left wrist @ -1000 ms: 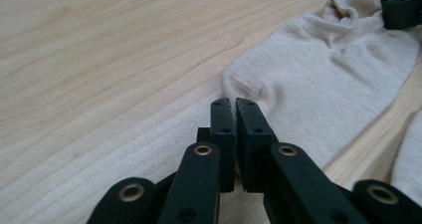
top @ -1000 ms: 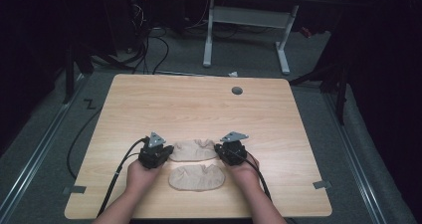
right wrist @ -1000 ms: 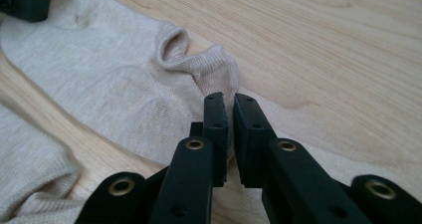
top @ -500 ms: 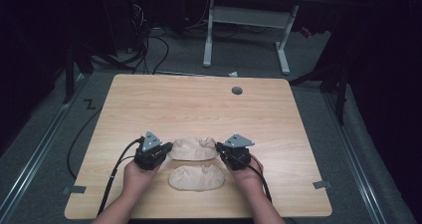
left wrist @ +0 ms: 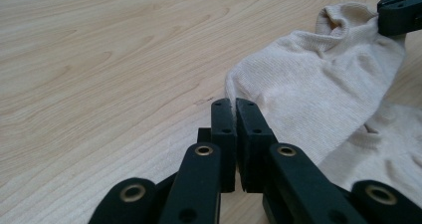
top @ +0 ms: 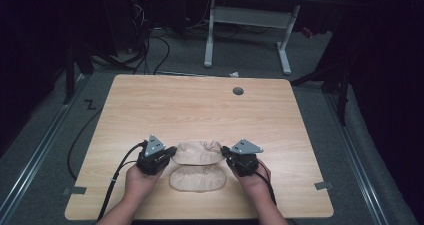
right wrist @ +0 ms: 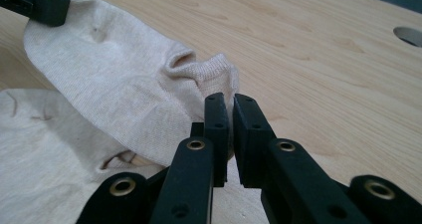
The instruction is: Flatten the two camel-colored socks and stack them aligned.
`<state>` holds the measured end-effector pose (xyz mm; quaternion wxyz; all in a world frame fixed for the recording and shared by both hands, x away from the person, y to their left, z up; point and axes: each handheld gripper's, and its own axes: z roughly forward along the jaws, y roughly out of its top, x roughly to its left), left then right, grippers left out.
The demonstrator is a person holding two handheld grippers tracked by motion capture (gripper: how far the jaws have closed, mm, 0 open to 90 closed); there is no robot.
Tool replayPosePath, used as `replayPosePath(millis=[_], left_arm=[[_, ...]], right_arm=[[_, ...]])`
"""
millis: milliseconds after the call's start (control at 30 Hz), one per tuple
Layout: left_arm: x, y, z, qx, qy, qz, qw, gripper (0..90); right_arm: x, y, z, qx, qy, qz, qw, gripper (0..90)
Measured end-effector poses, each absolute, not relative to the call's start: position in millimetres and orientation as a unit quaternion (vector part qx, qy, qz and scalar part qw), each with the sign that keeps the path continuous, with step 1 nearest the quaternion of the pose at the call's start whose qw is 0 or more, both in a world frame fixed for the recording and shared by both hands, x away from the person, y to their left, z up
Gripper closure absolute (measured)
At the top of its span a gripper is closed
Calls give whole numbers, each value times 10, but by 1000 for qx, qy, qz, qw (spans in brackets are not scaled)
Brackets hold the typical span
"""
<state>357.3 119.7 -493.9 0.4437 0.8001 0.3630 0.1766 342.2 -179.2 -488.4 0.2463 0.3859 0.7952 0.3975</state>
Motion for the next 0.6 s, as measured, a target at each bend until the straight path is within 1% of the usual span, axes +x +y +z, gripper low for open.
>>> replayPosePath(millis=[267,600], left_arm=[[3419,1265,-4833,797,364,178,449,872],[3245,1233,-4860,815,354,165,429,872]], right_arm=[[3276,-1764,-4861,365,804,398,248,852],[3090,-1783,-4871,349,817,389,245,851]])
